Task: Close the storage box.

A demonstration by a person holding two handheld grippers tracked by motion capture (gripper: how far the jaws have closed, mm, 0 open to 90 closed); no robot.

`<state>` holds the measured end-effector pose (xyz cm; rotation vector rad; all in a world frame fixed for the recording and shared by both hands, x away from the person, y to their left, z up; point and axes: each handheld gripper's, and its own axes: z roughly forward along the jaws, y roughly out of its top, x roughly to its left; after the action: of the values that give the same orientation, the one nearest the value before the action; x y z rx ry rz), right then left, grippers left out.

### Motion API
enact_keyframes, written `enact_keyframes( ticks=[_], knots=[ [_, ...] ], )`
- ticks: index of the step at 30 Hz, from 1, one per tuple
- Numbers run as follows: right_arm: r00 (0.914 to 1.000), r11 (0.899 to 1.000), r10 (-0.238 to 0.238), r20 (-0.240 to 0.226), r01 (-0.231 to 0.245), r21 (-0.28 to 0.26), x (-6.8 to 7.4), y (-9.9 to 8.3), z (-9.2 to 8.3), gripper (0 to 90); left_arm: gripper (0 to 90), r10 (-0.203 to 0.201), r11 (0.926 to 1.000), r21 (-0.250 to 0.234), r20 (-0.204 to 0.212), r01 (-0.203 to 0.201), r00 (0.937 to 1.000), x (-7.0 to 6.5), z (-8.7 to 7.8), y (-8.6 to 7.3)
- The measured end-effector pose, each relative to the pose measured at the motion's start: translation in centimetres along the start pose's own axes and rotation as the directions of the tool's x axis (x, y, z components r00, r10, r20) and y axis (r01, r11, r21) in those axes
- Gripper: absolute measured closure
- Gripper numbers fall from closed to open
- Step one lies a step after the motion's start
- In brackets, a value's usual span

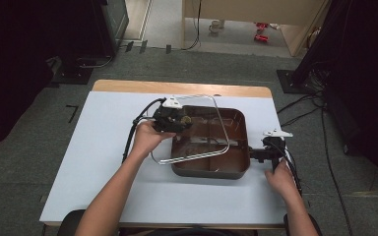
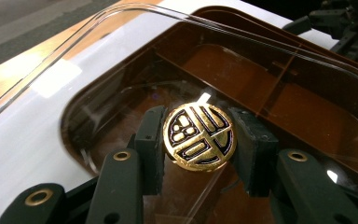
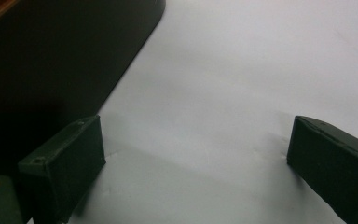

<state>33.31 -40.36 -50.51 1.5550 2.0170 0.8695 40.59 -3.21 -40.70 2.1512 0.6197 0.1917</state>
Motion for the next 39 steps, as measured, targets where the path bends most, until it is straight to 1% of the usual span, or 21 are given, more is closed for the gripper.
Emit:
enact_keyframes(
  ticks=[1, 2, 4, 7, 8, 13, 17, 18, 24, 26, 29, 30, 31, 35, 36, 39],
  knots=[
    [1.0000, 1.000, 0.000, 0.000, 0.000, 0.000, 0.0, 0.0, 0.0, 3.3, 59.5, 0.000, 1.0000, 0.000, 0.000, 0.000, 1.0000, 0.0, 0.0, 0.0],
    [1.0000, 1.000, 0.000, 0.000, 0.000, 0.000, 0.0, 0.0, 0.0, 3.4, 59.5, 0.007, 1.0000, 0.003, 0.013, -0.007, 0.9999, -0.3, 0.4, 0.1],
    [1.0000, 1.000, 0.000, 0.000, 0.000, 0.000, 0.0, 0.0, 0.0, 3.3, 59.5, 0.009, 1.0000, 0.001, 0.021, -0.009, 0.9997, -0.4, 0.6, 0.2],
    [1.0000, 1.000, 0.000, 0.000, 0.000, 0.000, 0.0, 0.0, 0.0, 3.3, 59.5, 0.021, 0.9998, 0.002, 0.037, -0.021, 0.9991, -0.8, 1.1, 0.3],
    [1.0000, 1.000, 0.000, 0.000, 0.000, 0.000, 0.0, 0.0, 0.0, 3.3, 59.5, 0.031, 0.9995, 0.004, 0.045, -0.031, 0.9985, -1.2, 1.5, 0.4],
    [1.0000, 1.000, 0.000, 0.000, 0.000, 0.000, 0.0, 0.0, 0.0, 3.3, 59.5, 0.048, 0.9988, 0.010, 0.059, -0.049, 0.9971, -1.7, 2.2, 0.5],
    [1.0000, 1.000, 0.000, 0.000, 0.000, 0.000, 0.0, 0.0, 0.0, 3.4, 59.5, 0.073, 0.9970, 0.021, 0.076, -0.075, 0.9945, -2.2, 2.9, 0.7],
    [1.0000, 1.000, 0.000, 0.000, 0.000, 0.000, 0.0, 0.0, 0.0, 3.3, 59.5, 0.073, 0.9970, 0.019, 0.077, -0.075, 0.9944, -2.3, 3.0, 0.7],
    [1.0000, 1.000, 0.002, 0.000, -0.002, 0.000, 0.0, 0.0, 0.0, 3.3, 59.5, 0.103, 0.9940, 0.027, 0.098, -0.106, 0.9898, -3.0, 4.0, 0.9],
    [1.0000, 1.000, 0.001, 0.000, -0.001, 0.000, 0.0, 0.0, 0.0, 3.3, 59.5, 0.117, 0.9923, 0.030, 0.108, -0.120, 0.9873, -3.1, 4.4, 1.0],
    [1.0000, 1.000, 0.001, 0.000, -0.001, 0.000, 0.0, 0.0, 0.0, 3.3, 59.5, 0.124, 0.9911, 0.035, 0.116, -0.128, 0.9855, -3.3, 4.7, 1.1],
    [1.0000, 1.000, -0.001, 0.000, 0.001, 0.000, 0.0, 0.0, 0.0, 3.3, 59.5, 0.131, 0.9900, 0.034, 0.127, -0.137, 0.9832, -3.4, 5.0, 1.3],
    [1.0000, 1.000, -0.001, 0.000, 0.001, 0.000, 0.0, 0.0, 0.0, 3.3, 59.5, 0.131, 0.9900, 0.034, 0.127, -0.137, 0.9832, -3.4, 5.0, 1.3],
    [1.0000, 1.000, -0.001, 0.000, 0.001, 0.000, 0.0, 0.0, 0.0, 3.3, 59.5, 0.142, 0.9888, 0.024, 0.144, -0.147, 0.9792, -3.6, 5.4, 1.4],
    [1.0000, 1.000, -0.003, 0.000, 0.003, -0.002, 0.0, 0.0, 0.0, 3.3, 59.5, 0.140, 0.9891, 0.023, 0.152, -0.145, 0.9784, -3.6, 5.6, 1.6],
    [1.0000, 1.000, 0.003, 0.000, -0.003, 0.001, 0.0, 0.0, 0.0, 3.3, 59.5, 0.139, 0.9891, 0.026, 0.152, -0.145, 0.9785, -3.7, 5.8, 1.7]
  ],
)
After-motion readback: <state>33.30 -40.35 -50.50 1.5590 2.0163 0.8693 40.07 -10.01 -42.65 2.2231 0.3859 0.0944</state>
